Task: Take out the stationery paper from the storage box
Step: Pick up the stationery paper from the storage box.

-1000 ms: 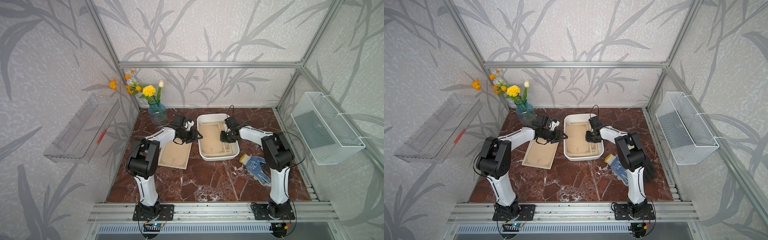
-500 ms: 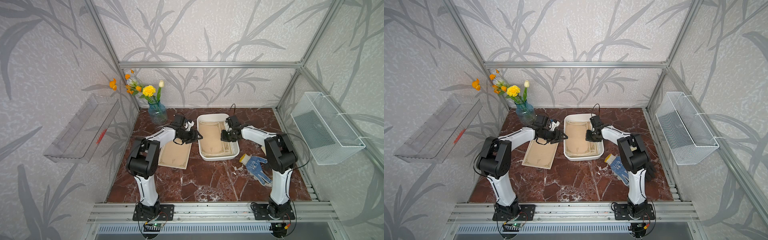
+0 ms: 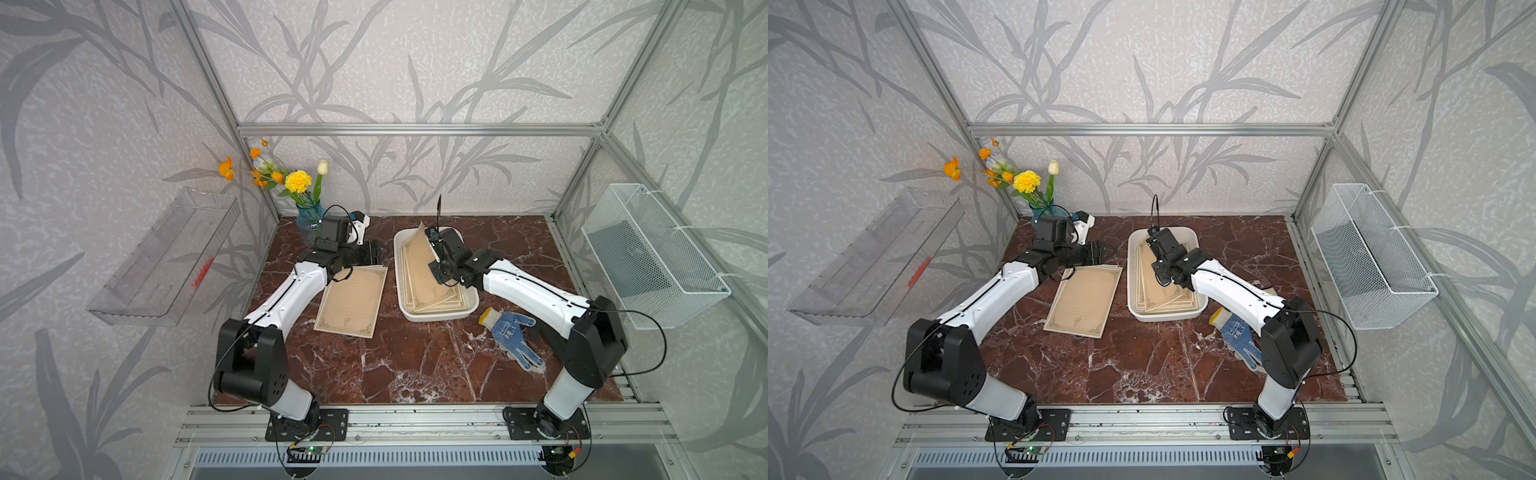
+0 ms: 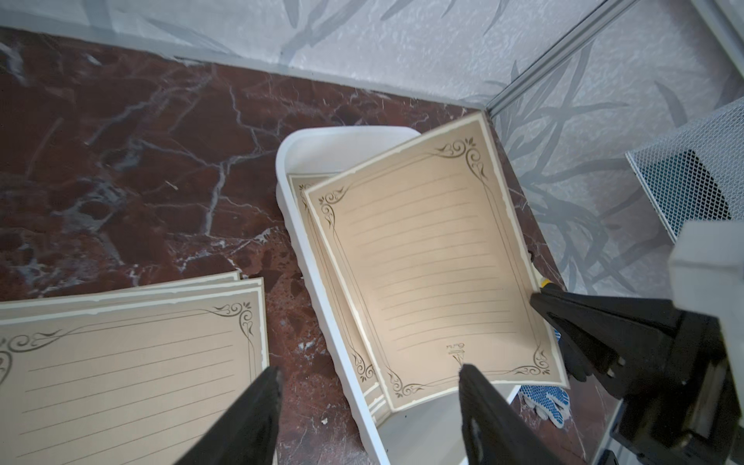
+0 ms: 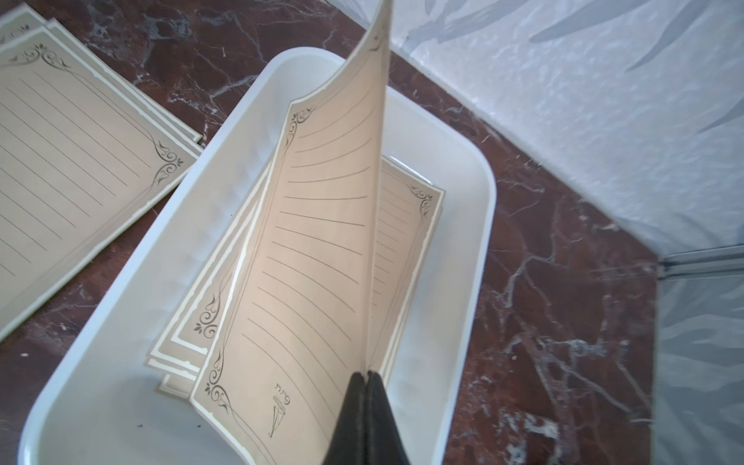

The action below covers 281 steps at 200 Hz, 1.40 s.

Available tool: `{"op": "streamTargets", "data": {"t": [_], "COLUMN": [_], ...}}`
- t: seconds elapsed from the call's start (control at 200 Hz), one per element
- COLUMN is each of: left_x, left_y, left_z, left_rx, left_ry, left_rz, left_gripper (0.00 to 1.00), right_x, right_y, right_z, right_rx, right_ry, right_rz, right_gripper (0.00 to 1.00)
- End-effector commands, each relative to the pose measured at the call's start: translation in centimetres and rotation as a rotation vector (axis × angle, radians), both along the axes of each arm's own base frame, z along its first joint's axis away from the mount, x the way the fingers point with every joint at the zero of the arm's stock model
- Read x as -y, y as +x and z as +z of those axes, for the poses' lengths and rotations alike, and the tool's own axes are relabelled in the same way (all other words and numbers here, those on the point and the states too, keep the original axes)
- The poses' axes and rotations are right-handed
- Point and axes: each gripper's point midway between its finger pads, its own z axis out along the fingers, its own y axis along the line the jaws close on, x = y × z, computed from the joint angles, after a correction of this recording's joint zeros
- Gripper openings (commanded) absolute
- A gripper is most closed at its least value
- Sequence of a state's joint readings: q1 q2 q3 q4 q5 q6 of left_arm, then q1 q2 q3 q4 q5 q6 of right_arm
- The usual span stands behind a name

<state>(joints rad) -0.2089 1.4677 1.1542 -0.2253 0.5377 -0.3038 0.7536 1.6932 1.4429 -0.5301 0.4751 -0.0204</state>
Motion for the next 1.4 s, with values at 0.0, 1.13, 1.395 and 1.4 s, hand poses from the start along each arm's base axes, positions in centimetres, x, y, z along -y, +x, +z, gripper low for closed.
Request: {"op": "streamTargets", "data": {"t": [0.0,1.13,1.395,1.4], "left_x": [-0.6,6.7,5.5,5.4], "left_y": [-0.4,-13.0,-16.5,-16.5], "left_z": [2.9,20.4,23.9,24.0], "left_rx": [0.159,0.810,0.961,0.962], "left_ry": [0.005,-0.472,-0.487,-0.489], "left_rz": [0.015,-0.592,-0.545,-0.538], "left_gripper": [0.69,0.66,0.17,0.17], "right_x": [2.1,0.4,1.1,1.1], "right_y": [-0.1,-17.0,-16.8,-16.8], "right_z": [6.6,30.4,31.0,31.0], "right_rx": [0.225,0.598,0.464,0.462], "right_ry": [-0.181,0.826,1.060,1.065], "right_rz": [-0.034,0.524,0.544,0.544], "right_gripper": [0.00,0.00,0.00,0.00]}}
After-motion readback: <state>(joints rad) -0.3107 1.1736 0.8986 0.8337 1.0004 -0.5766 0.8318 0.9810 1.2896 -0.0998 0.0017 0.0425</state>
